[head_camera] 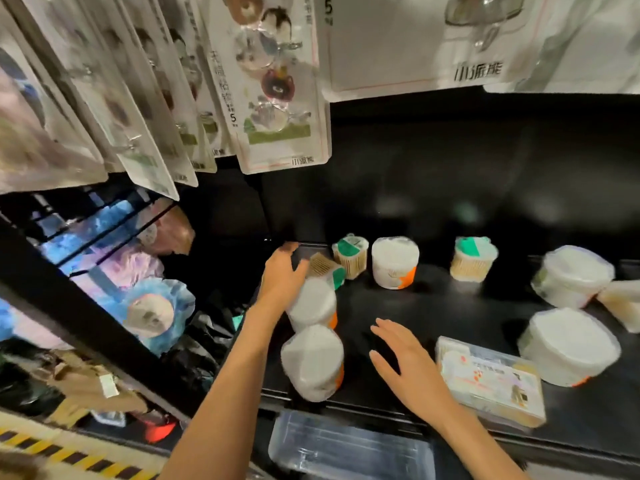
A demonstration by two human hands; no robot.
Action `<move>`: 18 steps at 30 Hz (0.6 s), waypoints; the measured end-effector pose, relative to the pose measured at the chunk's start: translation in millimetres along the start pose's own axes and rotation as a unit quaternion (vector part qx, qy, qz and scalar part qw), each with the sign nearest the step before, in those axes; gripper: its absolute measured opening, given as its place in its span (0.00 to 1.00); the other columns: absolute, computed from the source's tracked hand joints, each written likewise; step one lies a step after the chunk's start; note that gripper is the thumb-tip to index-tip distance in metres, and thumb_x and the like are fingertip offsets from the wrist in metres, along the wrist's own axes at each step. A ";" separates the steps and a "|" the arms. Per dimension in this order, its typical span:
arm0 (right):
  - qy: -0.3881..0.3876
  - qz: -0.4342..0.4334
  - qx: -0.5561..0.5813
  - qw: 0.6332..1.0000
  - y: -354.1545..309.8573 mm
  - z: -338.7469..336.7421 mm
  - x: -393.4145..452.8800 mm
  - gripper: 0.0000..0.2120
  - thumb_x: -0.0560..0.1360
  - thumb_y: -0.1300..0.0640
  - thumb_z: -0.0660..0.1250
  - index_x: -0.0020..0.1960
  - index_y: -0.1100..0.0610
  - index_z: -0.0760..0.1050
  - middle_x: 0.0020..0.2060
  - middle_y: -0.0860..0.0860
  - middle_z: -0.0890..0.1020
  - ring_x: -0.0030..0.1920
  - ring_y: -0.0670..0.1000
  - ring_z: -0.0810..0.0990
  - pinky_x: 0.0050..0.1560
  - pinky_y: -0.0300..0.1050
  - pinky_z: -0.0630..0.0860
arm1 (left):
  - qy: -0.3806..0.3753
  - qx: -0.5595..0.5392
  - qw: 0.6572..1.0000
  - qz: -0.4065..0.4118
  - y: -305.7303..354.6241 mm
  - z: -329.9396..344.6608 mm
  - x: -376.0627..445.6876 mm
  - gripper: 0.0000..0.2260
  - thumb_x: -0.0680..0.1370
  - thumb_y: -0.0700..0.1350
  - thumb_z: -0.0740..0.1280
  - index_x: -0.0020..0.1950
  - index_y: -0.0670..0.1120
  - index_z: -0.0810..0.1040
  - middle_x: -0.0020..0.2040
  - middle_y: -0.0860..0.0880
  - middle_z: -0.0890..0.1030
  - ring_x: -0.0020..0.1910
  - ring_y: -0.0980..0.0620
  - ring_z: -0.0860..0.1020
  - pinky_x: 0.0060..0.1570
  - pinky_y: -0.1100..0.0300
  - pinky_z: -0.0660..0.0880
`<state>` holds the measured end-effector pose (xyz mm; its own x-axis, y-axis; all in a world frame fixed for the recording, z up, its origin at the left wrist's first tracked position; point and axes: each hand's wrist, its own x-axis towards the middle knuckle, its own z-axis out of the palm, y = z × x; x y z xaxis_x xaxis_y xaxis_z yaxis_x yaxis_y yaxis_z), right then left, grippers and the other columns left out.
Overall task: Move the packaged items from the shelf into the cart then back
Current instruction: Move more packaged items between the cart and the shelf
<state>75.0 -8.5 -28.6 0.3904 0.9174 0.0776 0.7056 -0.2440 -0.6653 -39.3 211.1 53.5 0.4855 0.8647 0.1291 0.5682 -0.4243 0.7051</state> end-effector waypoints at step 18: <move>-0.022 -0.022 -0.078 0.996 14.5 4.9 17.3 0.25 0.80 0.46 0.58 0.75 0.48 0.60 0.74 0.39 0.56 0.75 0.39 0.50 0.69 0.30 0.49 | -0.193 0.118 0.974 -0.034 10.1 33.7 62.6 0.14 0.70 0.49 0.75 0.51 0.43 0.81 0.48 0.46 0.83 0.46 0.50 0.81 0.50 0.55 0.77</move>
<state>89.1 5.4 -40.6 0.3336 0.9402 0.0693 0.8059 -0.2462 -0.5385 19.3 251.9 45.2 0.6283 0.7474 -0.2161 0.7227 -0.4579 0.5177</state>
